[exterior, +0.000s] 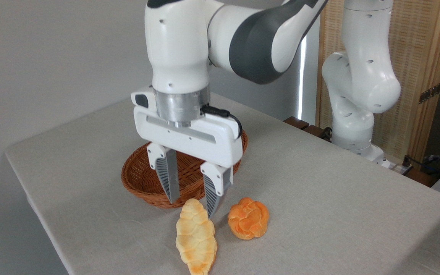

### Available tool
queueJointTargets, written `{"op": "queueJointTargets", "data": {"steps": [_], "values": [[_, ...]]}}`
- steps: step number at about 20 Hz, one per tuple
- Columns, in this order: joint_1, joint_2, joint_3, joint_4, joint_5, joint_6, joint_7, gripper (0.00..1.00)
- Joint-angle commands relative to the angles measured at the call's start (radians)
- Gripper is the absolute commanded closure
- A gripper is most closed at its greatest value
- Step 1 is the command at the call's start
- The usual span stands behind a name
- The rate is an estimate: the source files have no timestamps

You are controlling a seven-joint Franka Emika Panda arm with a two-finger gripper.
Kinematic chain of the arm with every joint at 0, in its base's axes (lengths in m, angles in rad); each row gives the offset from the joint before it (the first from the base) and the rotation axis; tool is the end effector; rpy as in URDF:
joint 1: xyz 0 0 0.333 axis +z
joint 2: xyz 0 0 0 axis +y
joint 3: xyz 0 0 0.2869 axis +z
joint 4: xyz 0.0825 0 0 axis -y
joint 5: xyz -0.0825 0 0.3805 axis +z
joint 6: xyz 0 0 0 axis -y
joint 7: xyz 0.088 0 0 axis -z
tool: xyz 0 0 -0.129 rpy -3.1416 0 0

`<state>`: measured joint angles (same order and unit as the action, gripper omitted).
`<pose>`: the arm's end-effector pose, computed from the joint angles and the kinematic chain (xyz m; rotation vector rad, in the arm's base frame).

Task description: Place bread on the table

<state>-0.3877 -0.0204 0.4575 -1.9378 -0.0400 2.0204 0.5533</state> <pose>0.5624 0.0372 0.4495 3.0391 -0.7237 0.1720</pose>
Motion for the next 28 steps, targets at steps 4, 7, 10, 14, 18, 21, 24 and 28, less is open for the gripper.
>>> {"op": "queueJointTargets", "data": {"steps": [4, 7, 10, 14, 18, 21, 24, 28], "values": [[-0.022, -0.042, -0.069, -0.001, 0.006, 0.009, 0.026, 0.0], [-0.022, -0.042, -0.083, -0.001, 0.005, 0.001, 0.098, 0.0], [-0.023, -0.041, -0.094, 0.002, 0.006, 0.0, 0.117, 0.0], [-0.022, -0.044, -0.106, 0.005, 0.002, -0.006, 0.145, 0.0], [-0.023, -0.046, -0.108, 0.005, -0.008, -0.006, 0.135, 0.0], [-0.022, -0.056, -0.106, 0.008, -0.008, -0.006, 0.138, 0.0], [-0.022, -0.059, -0.108, 0.008, -0.008, -0.006, 0.137, 0.0], [-0.014, -0.058, -0.112, 0.008, -0.008, -0.006, 0.142, 0.0]]}}
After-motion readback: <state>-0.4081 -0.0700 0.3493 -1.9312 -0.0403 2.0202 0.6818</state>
